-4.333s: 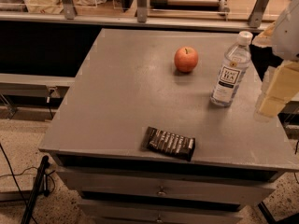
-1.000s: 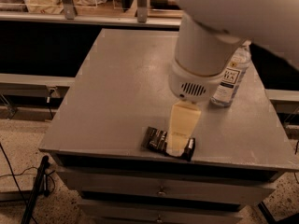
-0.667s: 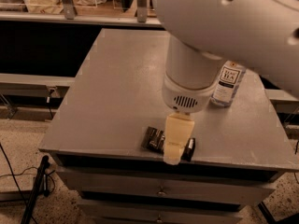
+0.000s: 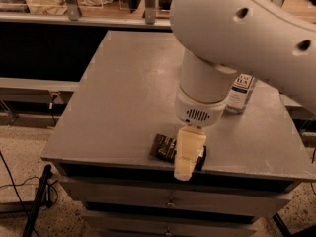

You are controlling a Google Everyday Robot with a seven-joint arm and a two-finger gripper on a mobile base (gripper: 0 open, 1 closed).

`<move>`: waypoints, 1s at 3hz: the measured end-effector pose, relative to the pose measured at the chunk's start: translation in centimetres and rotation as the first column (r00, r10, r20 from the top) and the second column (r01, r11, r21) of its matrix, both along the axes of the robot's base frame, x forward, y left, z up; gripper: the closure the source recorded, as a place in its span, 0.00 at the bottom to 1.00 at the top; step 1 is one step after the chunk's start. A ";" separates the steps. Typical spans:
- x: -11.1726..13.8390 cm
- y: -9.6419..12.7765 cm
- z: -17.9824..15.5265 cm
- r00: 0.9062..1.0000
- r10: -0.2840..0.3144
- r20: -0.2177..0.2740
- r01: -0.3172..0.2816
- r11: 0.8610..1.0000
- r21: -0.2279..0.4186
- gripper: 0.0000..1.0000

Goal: Pick rxbar chocolate

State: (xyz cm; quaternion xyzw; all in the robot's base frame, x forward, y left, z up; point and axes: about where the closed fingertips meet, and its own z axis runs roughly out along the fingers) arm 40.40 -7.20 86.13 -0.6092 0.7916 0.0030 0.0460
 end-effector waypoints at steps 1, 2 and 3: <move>-0.2 -0.1 -1.0 0.999 -0.009 -0.032 0.010 1.000 0.018 0.00; -0.8 0.1 -1.6 0.999 0.005 -0.035 -0.004 0.999 0.043 0.00; -1.2 0.9 -3.1 0.999 0.034 -0.025 -0.032 0.998 0.050 0.00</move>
Offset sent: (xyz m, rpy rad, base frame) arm -0.0156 0.0051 -0.0264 0.0753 0.0414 0.0302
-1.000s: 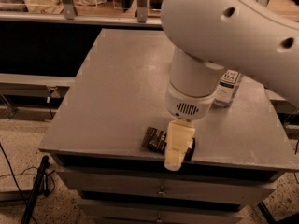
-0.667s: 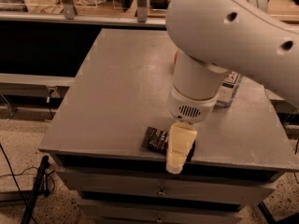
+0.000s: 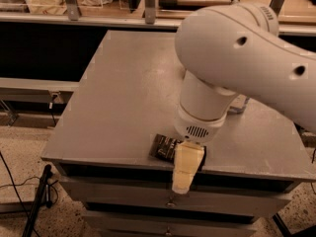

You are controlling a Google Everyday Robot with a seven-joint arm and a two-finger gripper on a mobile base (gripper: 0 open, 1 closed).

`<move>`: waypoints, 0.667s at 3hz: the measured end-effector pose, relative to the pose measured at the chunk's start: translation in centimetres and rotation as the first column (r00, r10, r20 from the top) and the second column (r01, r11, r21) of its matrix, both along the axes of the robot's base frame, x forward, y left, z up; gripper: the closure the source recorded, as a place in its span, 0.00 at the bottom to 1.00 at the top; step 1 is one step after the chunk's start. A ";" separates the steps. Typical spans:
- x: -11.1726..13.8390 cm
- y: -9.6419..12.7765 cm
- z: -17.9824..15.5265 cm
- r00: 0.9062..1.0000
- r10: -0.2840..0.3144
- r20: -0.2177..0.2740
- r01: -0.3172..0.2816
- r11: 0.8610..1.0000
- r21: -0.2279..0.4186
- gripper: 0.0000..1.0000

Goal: Pick rxbar chocolate

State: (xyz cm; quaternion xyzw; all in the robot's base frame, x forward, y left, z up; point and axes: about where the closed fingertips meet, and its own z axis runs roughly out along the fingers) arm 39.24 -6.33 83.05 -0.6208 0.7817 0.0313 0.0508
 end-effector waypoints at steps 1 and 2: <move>0.1 0.1 -0.7 1.000 -0.002 0.003 0.002 1.000 -0.008 0.00; 0.2 0.0 -1.0 1.000 -0.015 0.003 0.015 1.000 -0.007 0.12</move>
Offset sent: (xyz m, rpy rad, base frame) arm 0.0049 -0.0025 -0.0143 -0.0012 0.0038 -0.0378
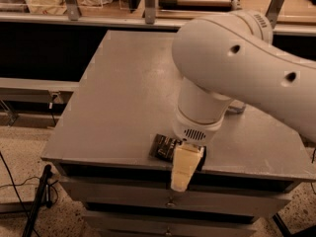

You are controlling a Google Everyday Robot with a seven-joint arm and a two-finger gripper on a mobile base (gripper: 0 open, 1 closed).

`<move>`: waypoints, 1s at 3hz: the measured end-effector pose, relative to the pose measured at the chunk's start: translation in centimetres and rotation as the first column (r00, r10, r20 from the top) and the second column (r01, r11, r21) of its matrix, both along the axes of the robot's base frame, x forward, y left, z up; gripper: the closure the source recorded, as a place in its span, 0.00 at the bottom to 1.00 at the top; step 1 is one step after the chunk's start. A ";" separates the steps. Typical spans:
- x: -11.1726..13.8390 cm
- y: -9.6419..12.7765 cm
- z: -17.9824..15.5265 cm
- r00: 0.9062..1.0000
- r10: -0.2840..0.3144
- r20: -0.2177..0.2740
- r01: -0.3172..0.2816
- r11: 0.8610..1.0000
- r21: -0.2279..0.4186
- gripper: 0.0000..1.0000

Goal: Pick rxbar chocolate

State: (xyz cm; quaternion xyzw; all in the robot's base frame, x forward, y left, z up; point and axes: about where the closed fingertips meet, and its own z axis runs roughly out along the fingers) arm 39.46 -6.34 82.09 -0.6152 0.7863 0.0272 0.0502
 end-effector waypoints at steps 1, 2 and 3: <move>0.1 -0.1 0.0 1.000 -0.014 -0.004 0.014 1.000 0.008 0.35; 0.2 -0.1 0.0 1.000 -0.020 -0.009 0.020 1.000 0.010 0.59; 0.2 -0.2 0.1 1.000 -0.022 -0.011 0.022 1.000 0.010 0.82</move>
Offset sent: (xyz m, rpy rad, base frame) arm 0.0039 -0.0027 -0.0028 0.0129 0.0214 -0.0296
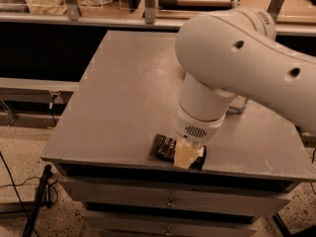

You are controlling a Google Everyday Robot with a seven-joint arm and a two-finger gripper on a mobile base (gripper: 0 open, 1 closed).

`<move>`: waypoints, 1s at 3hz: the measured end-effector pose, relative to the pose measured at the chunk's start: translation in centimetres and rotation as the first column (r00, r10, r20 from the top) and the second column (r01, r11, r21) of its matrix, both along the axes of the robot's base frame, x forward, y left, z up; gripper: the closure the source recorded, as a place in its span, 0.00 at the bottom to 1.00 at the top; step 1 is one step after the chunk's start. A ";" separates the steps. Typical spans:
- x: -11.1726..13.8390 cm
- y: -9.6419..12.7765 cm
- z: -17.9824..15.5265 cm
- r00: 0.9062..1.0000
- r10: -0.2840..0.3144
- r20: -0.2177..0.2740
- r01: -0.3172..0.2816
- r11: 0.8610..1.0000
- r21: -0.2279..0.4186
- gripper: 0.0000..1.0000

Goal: Pick rxbar chocolate

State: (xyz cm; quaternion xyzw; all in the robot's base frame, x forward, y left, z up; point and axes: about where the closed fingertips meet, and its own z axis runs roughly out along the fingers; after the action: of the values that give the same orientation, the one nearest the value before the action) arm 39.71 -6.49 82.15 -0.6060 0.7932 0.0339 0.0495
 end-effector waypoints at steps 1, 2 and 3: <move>0.0 0.0 0.5 1.000 0.000 0.000 0.000 1.000 0.000 1.00; 0.2 0.0 0.5 1.000 -0.004 -0.008 0.004 1.000 0.014 1.00; 1.6 -0.4 1.8 1.000 -0.014 -0.017 0.015 0.998 0.060 1.00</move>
Offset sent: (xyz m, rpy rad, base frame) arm 0.0059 -0.0002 0.0036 0.0362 0.0274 -0.0105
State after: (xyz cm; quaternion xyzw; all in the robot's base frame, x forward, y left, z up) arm 41.26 -6.90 83.93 -0.5982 0.7965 0.0625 0.0615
